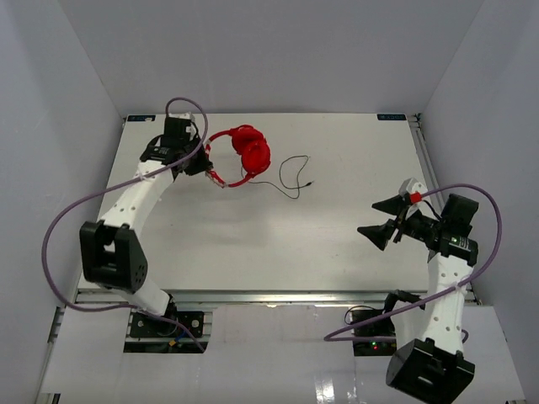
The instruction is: Wrap the headphones
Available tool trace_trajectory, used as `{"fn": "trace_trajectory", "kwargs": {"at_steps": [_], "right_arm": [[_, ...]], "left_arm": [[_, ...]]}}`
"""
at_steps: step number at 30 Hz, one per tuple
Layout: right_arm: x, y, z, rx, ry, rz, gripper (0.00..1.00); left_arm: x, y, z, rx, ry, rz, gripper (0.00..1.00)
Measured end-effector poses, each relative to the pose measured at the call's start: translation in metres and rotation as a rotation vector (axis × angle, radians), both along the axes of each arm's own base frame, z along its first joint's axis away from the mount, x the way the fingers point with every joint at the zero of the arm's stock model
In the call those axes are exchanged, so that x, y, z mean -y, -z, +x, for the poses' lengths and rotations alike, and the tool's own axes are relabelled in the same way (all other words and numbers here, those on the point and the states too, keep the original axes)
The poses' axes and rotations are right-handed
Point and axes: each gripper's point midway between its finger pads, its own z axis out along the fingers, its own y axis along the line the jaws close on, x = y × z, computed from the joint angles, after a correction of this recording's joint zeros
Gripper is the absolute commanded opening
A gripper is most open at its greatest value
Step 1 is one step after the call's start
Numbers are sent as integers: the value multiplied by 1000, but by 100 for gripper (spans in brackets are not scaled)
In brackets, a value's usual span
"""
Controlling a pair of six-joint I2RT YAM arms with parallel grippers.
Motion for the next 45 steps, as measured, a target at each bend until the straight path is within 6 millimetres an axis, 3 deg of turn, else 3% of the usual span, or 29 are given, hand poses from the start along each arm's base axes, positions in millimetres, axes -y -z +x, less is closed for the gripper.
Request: {"fn": "trace_trajectory", "kwargs": {"at_steps": [4, 6, 8, 12, 15, 19, 23, 29, 32, 36, 45], "right_arm": [[-36, -22, 4, 48, -139, -88, 90], [-59, -34, 1, 84, -211, -112, 90], [-78, -46, 1, 94, -266, -114, 90], [-93, -62, 21, 92, -281, -93, 90], [-102, -61, 32, 64, -289, -72, 90], [-131, -59, 35, 48, -378, -38, 90], [-164, -38, 41, 21, -454, -57, 91], [-185, -1, 65, 16, -473, -97, 98], [-198, 8, 73, 78, -493, -120, 100], [-214, 16, 82, 152, -502, -144, 95], [-221, 32, 99, 216, -526, -183, 82]], "left_arm": [[24, -99, -34, 232, 84, -130, 0], [35, -131, -56, 299, 130, -191, 0], [43, -150, -72, 331, 169, -241, 0], [55, -157, -92, 307, 207, -308, 0], [63, -152, -101, 257, 226, -338, 0], [77, -149, -115, 202, 262, -371, 0], [88, -157, -125, 191, 298, -403, 0], [91, -166, -134, 188, 306, -439, 0], [90, -172, -139, 195, 307, -454, 0], [90, -189, -145, 225, 316, -474, 0], [84, -222, -167, 306, 338, -511, 0]]}}
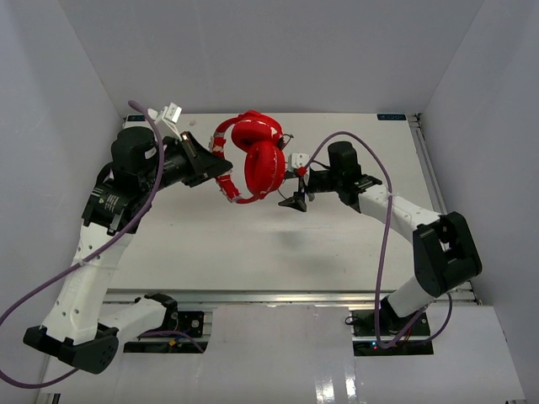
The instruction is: Wrap the headphones
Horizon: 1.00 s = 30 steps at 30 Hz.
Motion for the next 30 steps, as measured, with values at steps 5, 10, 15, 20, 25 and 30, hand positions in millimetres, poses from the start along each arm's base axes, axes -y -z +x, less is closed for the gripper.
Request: {"fn": "trace_trajectory", "kwargs": {"at_steps": [5, 10, 15, 20, 25, 30], "right_arm": [[6, -10, -30, 43, -120, -4, 84], [25, -54, -51, 179, -79, 18, 87], [37, -82, -46, 222, 34, 37, 91], [30, -74, -32, 119, 83, 50, 94], [2, -54, -13, 14, 54, 27, 91], [-11, -29, -20, -58, 25, -3, 68]], "left_arm": [[-5, -3, -2, 0, -19, 14, 0], [-10, 5, -1, -19, -47, 42, 0], [-11, 6, -3, -24, -47, 47, 0], [-10, 3, -9, -17, -32, 38, 0], [-9, -4, -18, -5, -11, 14, 0], [-7, -14, -24, 5, 4, -25, 0]]}}
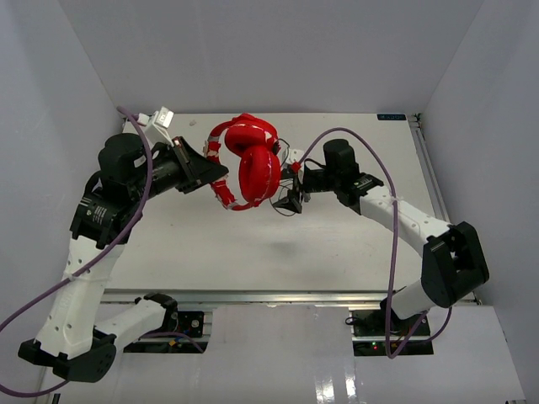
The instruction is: Wrap the headphones
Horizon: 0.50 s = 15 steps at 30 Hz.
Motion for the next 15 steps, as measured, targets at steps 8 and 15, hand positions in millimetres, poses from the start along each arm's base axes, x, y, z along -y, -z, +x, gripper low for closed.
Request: {"fn": "trace_trajectory", "kwargs": {"at_steps": [8, 15], "right_arm": [[11, 33, -52, -133, -119, 32, 40], [3, -4, -99, -222, -307, 133, 33]], "left_arm": [[7, 1, 4, -28, -10, -101, 0], [14, -1, 16, -60, -28, -179, 0]]}}
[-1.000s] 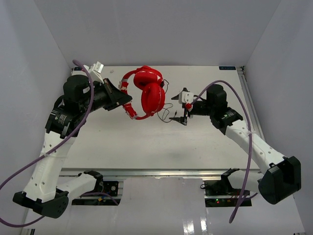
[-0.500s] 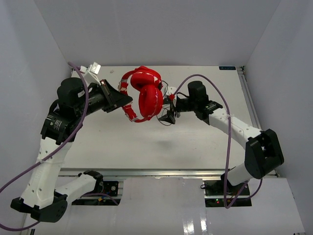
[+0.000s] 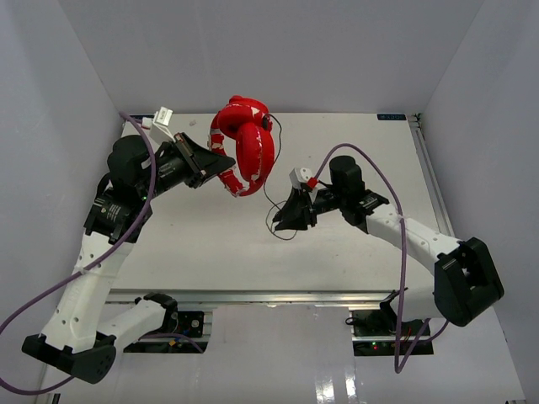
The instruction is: Wrap the headphones
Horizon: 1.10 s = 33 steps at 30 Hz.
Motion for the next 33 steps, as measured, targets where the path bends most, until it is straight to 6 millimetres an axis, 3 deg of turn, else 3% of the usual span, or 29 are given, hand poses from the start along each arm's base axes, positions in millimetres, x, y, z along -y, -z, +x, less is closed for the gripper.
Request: {"fn": "trace_trajectory", "kwargs": {"at_steps": [5, 6, 13, 17, 22, 26, 29, 33], "right_arm": [[0, -19, -19, -27, -53, 29, 25], [2, -21, -21, -24, -53, 30, 19], [9, -29, -20, -7, -9, 1, 8], [15, -27, -3, 23, 93, -78, 8], [42, -28, 48, 198, 376, -264, 8], [91, -36, 79, 372, 594, -387, 8], [129, -41, 92, 470, 717, -479, 8], [155, -41, 98, 545, 777, -574, 8]], "left_arm": [[2, -7, 5, 3, -8, -34, 0], [2, -8, 6, 4, -11, -38, 0], [5, -7, 28, -6, -58, -56, 0], [0, 0, 48, -26, -135, -48, 0], [-9, 12, 81, -21, -284, -12, 0], [-2, 49, 114, -50, -375, 100, 0], [14, 97, 136, -102, -402, 241, 0], [31, 162, 150, -166, -402, 448, 0]]}}
